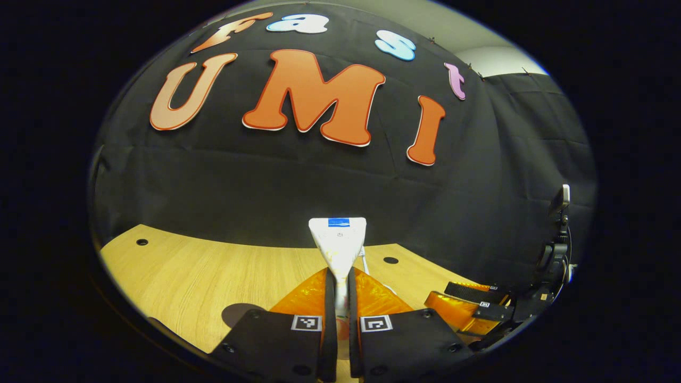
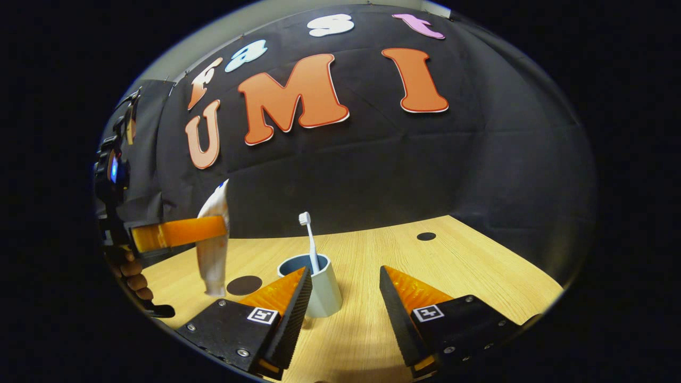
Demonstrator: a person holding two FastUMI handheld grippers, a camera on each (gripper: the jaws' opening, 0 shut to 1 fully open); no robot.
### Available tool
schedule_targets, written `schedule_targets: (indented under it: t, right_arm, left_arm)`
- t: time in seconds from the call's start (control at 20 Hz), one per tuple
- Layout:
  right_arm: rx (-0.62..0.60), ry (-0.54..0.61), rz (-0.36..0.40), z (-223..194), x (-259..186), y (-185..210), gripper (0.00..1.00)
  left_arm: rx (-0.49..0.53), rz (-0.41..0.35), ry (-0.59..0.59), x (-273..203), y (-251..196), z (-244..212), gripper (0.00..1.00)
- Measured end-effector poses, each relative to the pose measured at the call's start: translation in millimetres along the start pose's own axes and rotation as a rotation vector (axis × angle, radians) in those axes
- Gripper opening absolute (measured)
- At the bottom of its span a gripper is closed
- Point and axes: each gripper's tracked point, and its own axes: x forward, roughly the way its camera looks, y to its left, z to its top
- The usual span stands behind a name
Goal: Put the toothbrush and toothpaste on the desktop into the cup, then pick up the cup and place it on the coaster on the desktop.
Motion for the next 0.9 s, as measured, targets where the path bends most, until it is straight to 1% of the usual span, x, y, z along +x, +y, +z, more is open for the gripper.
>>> schedule_targets:
  t: [0.1,0.15,0.25,0.5,0.55,0.7,0.9]
  right_arm:
    - [-0.009,0.006,0.001,-3.3,-3.6,-1.3,0.81]
    - [-0.014,0.003,-0.003,-3.4,-5.0,-3.0,0.83]
    - [-0.013,0.000,-0.005,-3.4,-7.5,-4.8,0.86]
    - [0.002,0.012,0.013,-9.4,-13.6,-6.9,0.86]
    - [0.004,0.014,0.010,-9.8,-15.0,-9.0,0.86]
    - [0.018,0.013,0.001,-9.9,-19.4,-15.7,0.86]
    - [0.021,0.006,-0.011,-7.5,-26.1,-24.2,0.86]
  left_arm:
    - [0.003,-0.004,-0.026,10.4,-3.8,3.1,0.12]
    - [0.004,-0.004,-0.022,14.2,-6.2,0.6,0.12]
    - [-0.006,-0.007,-0.053,22.0,-11.7,5.7,0.12]
    - [0.013,-0.029,-0.151,39.4,-21.5,25.6,0.12]
    - [0.002,-0.025,-0.166,44.1,-20.6,26.7,0.13]
    - [-0.003,-0.059,-0.160,58.2,-31.3,18.4,0.12]
    - [0.008,-0.067,-0.140,75.0,-37.5,4.4,0.12]
